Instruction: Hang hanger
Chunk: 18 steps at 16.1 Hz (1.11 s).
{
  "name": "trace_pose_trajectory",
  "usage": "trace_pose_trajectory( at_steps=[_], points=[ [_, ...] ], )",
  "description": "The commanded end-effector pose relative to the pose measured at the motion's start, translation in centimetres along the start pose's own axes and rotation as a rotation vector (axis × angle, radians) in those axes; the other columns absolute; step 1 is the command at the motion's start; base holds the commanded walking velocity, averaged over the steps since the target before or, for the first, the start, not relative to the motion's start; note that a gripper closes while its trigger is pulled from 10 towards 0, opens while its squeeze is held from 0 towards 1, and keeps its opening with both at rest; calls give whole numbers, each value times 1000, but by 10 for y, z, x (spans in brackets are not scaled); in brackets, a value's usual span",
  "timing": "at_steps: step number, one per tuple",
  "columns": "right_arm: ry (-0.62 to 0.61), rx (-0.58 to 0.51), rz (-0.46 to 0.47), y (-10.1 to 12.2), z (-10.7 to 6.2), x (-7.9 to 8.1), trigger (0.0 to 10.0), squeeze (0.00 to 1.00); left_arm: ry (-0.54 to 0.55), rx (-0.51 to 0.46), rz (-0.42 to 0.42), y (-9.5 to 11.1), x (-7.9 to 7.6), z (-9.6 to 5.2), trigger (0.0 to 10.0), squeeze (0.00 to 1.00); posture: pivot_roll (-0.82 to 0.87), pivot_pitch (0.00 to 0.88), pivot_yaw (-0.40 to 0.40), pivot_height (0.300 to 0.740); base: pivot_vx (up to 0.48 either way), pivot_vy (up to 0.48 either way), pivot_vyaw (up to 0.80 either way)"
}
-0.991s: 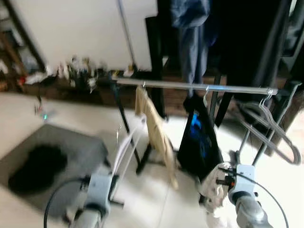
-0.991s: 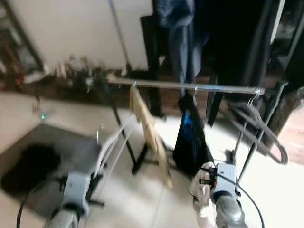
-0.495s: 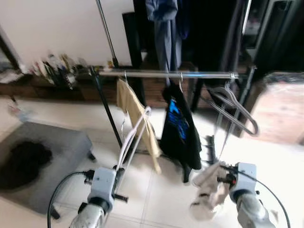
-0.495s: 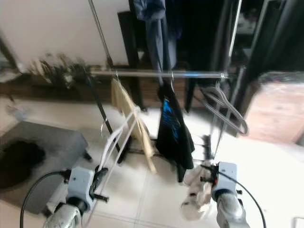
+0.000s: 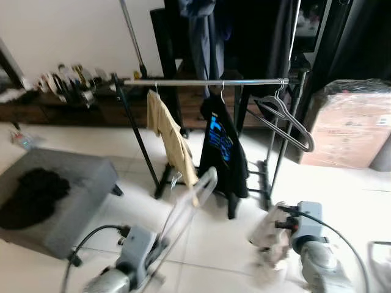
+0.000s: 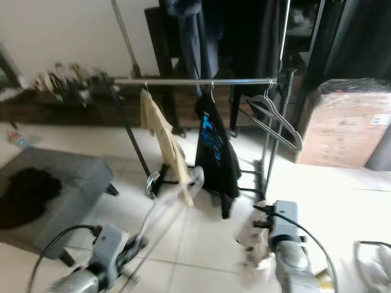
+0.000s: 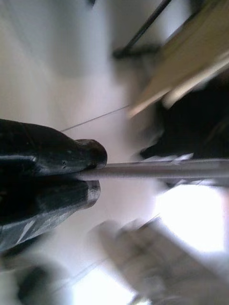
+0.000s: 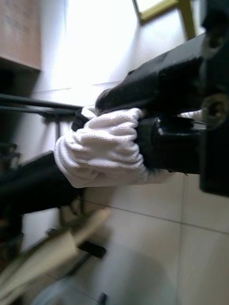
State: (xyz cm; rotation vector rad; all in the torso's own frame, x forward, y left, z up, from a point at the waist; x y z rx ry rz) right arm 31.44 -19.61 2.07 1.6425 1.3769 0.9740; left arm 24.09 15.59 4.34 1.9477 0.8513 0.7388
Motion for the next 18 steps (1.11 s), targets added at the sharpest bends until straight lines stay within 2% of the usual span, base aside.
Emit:
trace_pose_trajectory(
  at_steps=[1,2,4,8,11,12,14,15,18],
  points=[
    [40,-15,-18,11,5,12,10000,0,-80,34,6,-3,-4,-1,10000,0,-129,100,71,740,0,0,0],
    [47,-20,-20,14,6,15,10000,0,-120,55,19,-5,-5,-4,10000,0,-128,99,71,740,0,0,0],
    [71,-32,-26,26,11,24,10000,0,-343,111,-25,-6,-14,-12,10000,0,-127,105,72,740,0,0,0],
    [86,-16,-45,30,14,30,10000,0,-524,156,-4,-1,-18,-21,10000,0,-127,103,78,740,0,0,0],
    [93,7,-66,26,15,32,10000,0,-568,124,-9,12,-20,-21,10000,0,-126,95,82,740,0,0,0],
    [89,9,-72,25,15,32,10000,0,-582,125,17,15,-20,-23,10000,0,-124,93,83,740,0,0,0],
    [81,13,-73,24,17,30,10000,0,-514,90,62,26,-9,-18,10000,0,-118,88,87,740,0,0,0],
    [78,14,-73,25,17,30,10000,0,-496,65,54,32,-7,-15,10000,0,-119,85,88,740,0,0,0],
    [62,17,-73,24,19,27,10000,0,-510,57,80,37,-12,-12,10000,0,-122,76,90,740,0,0,0]
  ],
)
Point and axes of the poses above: a point about 5 cm out from each wrist's last joint towards the gripper, its own z axis pointing out of the wrist towards the gripper, its own y axis along the axis of the wrist's last joint, x = y × z, the point moved 3 cm from there along z, pointing out of the wrist towards the gripper, and after that the axes turned 5 degrees about z, right-handed, at the moved point
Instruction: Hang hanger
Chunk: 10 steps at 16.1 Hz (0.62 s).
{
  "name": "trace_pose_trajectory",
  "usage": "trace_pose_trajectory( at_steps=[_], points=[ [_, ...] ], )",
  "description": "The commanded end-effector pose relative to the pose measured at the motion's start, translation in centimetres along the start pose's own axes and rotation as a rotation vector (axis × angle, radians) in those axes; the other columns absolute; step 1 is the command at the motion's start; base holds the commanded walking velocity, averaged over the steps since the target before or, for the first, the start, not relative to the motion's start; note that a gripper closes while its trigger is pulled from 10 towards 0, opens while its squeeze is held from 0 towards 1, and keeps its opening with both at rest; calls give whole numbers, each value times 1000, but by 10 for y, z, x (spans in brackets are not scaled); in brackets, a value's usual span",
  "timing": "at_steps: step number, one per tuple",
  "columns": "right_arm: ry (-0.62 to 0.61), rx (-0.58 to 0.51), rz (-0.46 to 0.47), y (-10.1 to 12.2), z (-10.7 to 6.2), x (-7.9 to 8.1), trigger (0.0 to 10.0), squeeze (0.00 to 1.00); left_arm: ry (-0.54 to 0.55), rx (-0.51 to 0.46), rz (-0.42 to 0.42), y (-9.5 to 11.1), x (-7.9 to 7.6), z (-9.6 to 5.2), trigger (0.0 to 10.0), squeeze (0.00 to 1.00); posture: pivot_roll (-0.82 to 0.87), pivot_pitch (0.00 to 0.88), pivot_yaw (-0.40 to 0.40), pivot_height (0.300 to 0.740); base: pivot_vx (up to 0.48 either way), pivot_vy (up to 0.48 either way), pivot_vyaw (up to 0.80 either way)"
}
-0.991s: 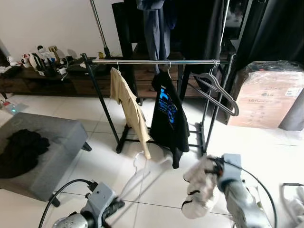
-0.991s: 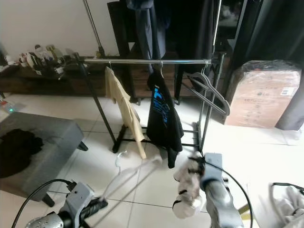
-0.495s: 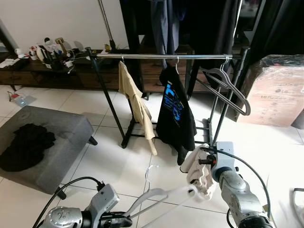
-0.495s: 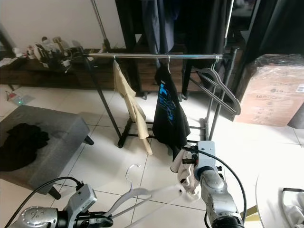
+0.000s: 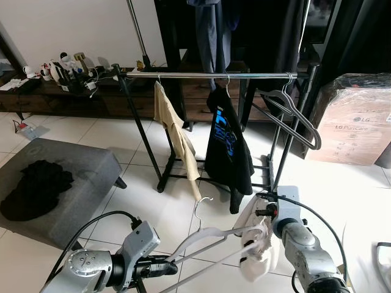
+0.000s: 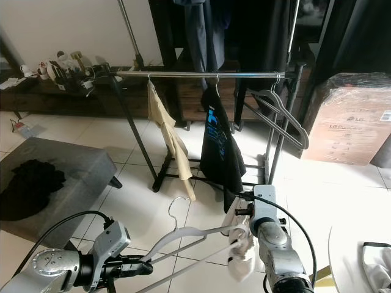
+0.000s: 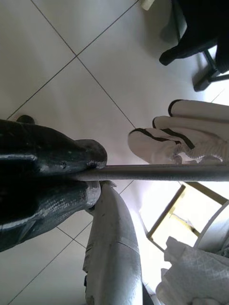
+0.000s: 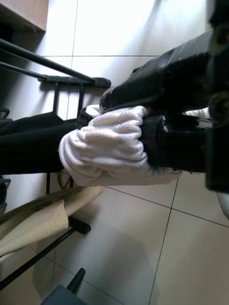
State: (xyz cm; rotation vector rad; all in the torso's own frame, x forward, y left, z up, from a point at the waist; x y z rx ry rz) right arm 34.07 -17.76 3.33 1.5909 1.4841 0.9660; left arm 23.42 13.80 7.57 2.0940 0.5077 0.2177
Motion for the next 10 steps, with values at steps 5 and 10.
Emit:
trace_pose_trajectory(
  at_steps=[5,10],
  points=[
    [3,-5,3,5,2,4,10000,0,70,-55,26,10,7,8,10000,0,-127,78,90,740,0,0,0],
    [5,53,15,6,2,8,10000,0,104,-117,-27,14,6,20,10000,0,-131,103,85,740,0,0,0]
  ],
)
Point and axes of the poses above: a point about 5 cm out from each wrist's last joint towards the gripper, its own z axis pointing out of the wrist towards the gripper, its own y axis along the axis of the wrist's last joint, x = y × z, the point moved 3 cm from there along z, pointing out of the wrist towards the gripper, and after that the axes turned 5 degrees about z, right-handed, at the moved point
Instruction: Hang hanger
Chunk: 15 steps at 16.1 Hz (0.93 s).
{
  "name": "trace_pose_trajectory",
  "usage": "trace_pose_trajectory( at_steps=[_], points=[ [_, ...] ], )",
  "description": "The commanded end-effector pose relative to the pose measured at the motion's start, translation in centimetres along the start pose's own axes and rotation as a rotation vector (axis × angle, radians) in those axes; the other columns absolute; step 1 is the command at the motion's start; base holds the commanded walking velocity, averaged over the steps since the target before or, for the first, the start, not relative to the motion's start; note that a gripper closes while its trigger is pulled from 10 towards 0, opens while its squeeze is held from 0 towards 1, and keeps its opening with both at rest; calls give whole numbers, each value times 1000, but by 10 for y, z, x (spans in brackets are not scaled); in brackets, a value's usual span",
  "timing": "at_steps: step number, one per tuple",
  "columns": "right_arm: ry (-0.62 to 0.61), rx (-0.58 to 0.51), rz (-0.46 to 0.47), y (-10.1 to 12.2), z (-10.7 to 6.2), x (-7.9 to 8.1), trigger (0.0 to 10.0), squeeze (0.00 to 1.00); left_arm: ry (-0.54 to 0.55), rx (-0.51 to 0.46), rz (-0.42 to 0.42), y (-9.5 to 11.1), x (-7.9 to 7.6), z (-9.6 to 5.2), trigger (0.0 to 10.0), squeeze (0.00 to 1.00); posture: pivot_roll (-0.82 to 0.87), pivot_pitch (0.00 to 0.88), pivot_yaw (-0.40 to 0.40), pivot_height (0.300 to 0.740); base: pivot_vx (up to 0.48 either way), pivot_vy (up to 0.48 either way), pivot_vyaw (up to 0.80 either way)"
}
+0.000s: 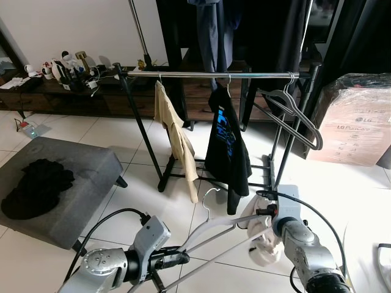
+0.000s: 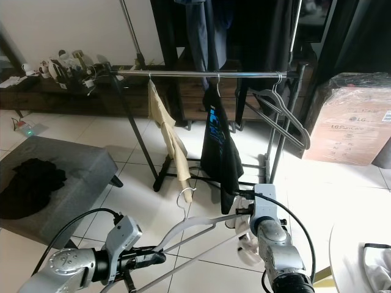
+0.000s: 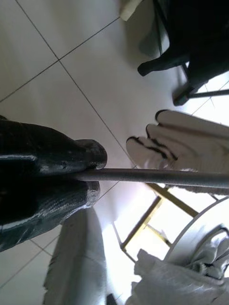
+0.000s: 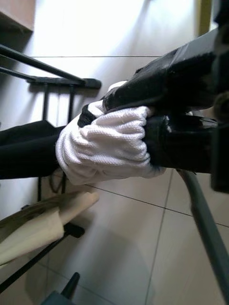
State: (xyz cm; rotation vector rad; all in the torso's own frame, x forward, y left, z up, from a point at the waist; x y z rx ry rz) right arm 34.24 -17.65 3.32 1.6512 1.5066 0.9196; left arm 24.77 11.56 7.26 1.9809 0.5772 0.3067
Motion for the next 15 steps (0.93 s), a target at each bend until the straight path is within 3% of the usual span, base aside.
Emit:
trace_pose_trajectory(
  at_steps=[1,7,11,13,15],
  points=[
    [15,0,-12,7,-1,7,10000,0,55,-18,32,4,8,0,10000,0,-132,108,84,740,0,0,0],
    [-98,56,48,1,0,-7,10000,0,148,1,13,3,14,2,10000,0,-124,119,85,740,0,0,0],
    [-148,53,67,4,1,-13,10000,0,127,14,3,2,9,3,10000,0,-121,123,89,740,0,0,0],
    [-115,32,111,8,1,-7,10000,0,113,-3,-2,3,8,4,10000,0,-125,125,89,740,0,0,0],
    [-58,3,81,14,0,2,10000,0,95,-5,-10,3,6,5,10000,0,-124,127,88,740,0,0,0]
  ],
)
Point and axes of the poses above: a point about 5 cm out from each wrist's last joint towards the gripper, its own z axis pointing out of the wrist towards the gripper, its own y axis along the axis of the wrist's last joint, x = y × z, the point moved 3 cm from there along z, pointing out of the wrist towards the gripper, and after that the axes turned 5 degrees about z, right-handed, at the moved point
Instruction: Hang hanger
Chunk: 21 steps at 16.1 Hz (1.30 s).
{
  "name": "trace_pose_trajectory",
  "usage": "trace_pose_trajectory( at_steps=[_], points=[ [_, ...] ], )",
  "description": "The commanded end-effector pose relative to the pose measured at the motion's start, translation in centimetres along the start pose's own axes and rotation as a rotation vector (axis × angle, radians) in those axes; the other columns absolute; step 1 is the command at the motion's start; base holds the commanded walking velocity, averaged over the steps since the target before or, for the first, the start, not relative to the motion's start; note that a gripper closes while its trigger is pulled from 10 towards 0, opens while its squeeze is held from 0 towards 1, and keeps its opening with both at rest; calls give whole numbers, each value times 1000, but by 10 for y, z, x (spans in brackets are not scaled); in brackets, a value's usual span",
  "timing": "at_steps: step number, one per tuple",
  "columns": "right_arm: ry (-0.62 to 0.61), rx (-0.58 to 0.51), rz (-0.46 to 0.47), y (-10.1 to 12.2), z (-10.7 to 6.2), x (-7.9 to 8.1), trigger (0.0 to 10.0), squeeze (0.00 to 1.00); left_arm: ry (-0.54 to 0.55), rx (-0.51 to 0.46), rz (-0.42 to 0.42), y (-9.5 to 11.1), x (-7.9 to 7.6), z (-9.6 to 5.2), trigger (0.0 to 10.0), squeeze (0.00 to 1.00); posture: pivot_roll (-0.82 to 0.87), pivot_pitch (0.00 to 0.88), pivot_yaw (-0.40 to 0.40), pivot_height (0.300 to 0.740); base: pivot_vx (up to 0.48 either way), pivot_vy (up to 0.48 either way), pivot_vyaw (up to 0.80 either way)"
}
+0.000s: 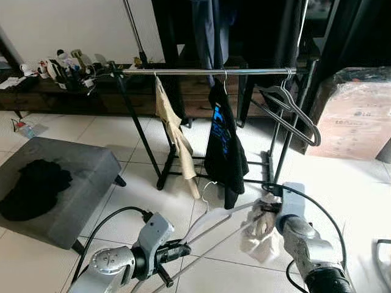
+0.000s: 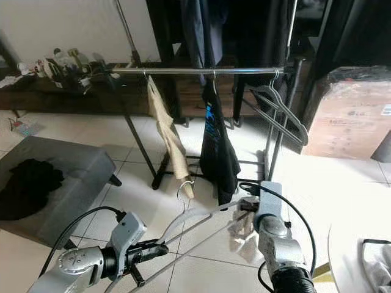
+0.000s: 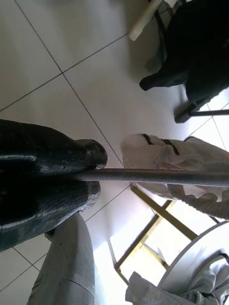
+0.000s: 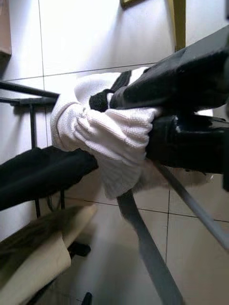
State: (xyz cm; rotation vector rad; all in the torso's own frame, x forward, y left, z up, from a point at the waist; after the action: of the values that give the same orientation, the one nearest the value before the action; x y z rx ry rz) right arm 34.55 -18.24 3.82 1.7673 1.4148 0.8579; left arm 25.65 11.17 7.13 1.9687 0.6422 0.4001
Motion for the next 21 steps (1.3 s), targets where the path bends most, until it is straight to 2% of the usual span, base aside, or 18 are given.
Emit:
trace_pose_trajectory(
  at_steps=[1,4,5,8,11,13,15,16,19,21],
  points=[
    [57,-40,-23,9,-3,13,10000,0,-13,3,-7,0,0,-2,10000,0,-125,128,88,740,0,0,0],
    [100,-46,-81,11,-5,21,10000,0,-62,-9,-29,1,-4,-1,10000,0,-127,129,86,740,0,0,0],
    [135,-57,-147,12,-6,26,10000,0,-87,-6,-43,1,-7,-1,10000,0,-127,131,85,740,0,0,0],
    [165,-63,-239,12,-9,29,10000,0,-65,2,-21,0,-4,0,10000,0,-127,133,85,740,0,0,0],
    [189,-65,-441,15,-15,27,10000,0,10,-28,21,6,5,5,10000,0,-131,138,85,740,0,0,0],
    [230,-78,-454,20,-21,32,10000,0,48,-50,37,11,10,8,10000,0,-136,141,84,740,0,0,0],
    [283,-95,-463,25,-30,41,10000,0,35,-58,35,12,8,10,10000,0,-139,142,84,740,0,0,0],
    [349,-109,-500,28,-41,52,10000,0,29,-64,31,12,7,11,10000,0,-141,143,84,740,0,0,0],
    [376,-182,-578,38,-50,57,10000,0,-11,-62,15,11,1,13,10000,0,-145,146,85,740,0,0,0],
    [445,-237,-642,44,-58,64,10000,0,-40,-58,1,9,-4,13,10000,0,-140,146,84,740,0,0,0]
  ],
)
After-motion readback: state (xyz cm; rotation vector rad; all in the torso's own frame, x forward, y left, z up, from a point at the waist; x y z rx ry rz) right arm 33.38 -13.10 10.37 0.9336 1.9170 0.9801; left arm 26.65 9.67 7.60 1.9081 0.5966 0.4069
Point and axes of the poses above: a point about 5 cm out from each wrist's last joint towards the gripper, its own z axis pointing out of the wrist towards the gripper, its own y axis along the axis of the wrist's last joint, x = y × z, the point moved 3 cm from there along z, pointing out of the wrist towards the gripper, and after that the axes turned 5 degrees about z, right-handed, at the moved point
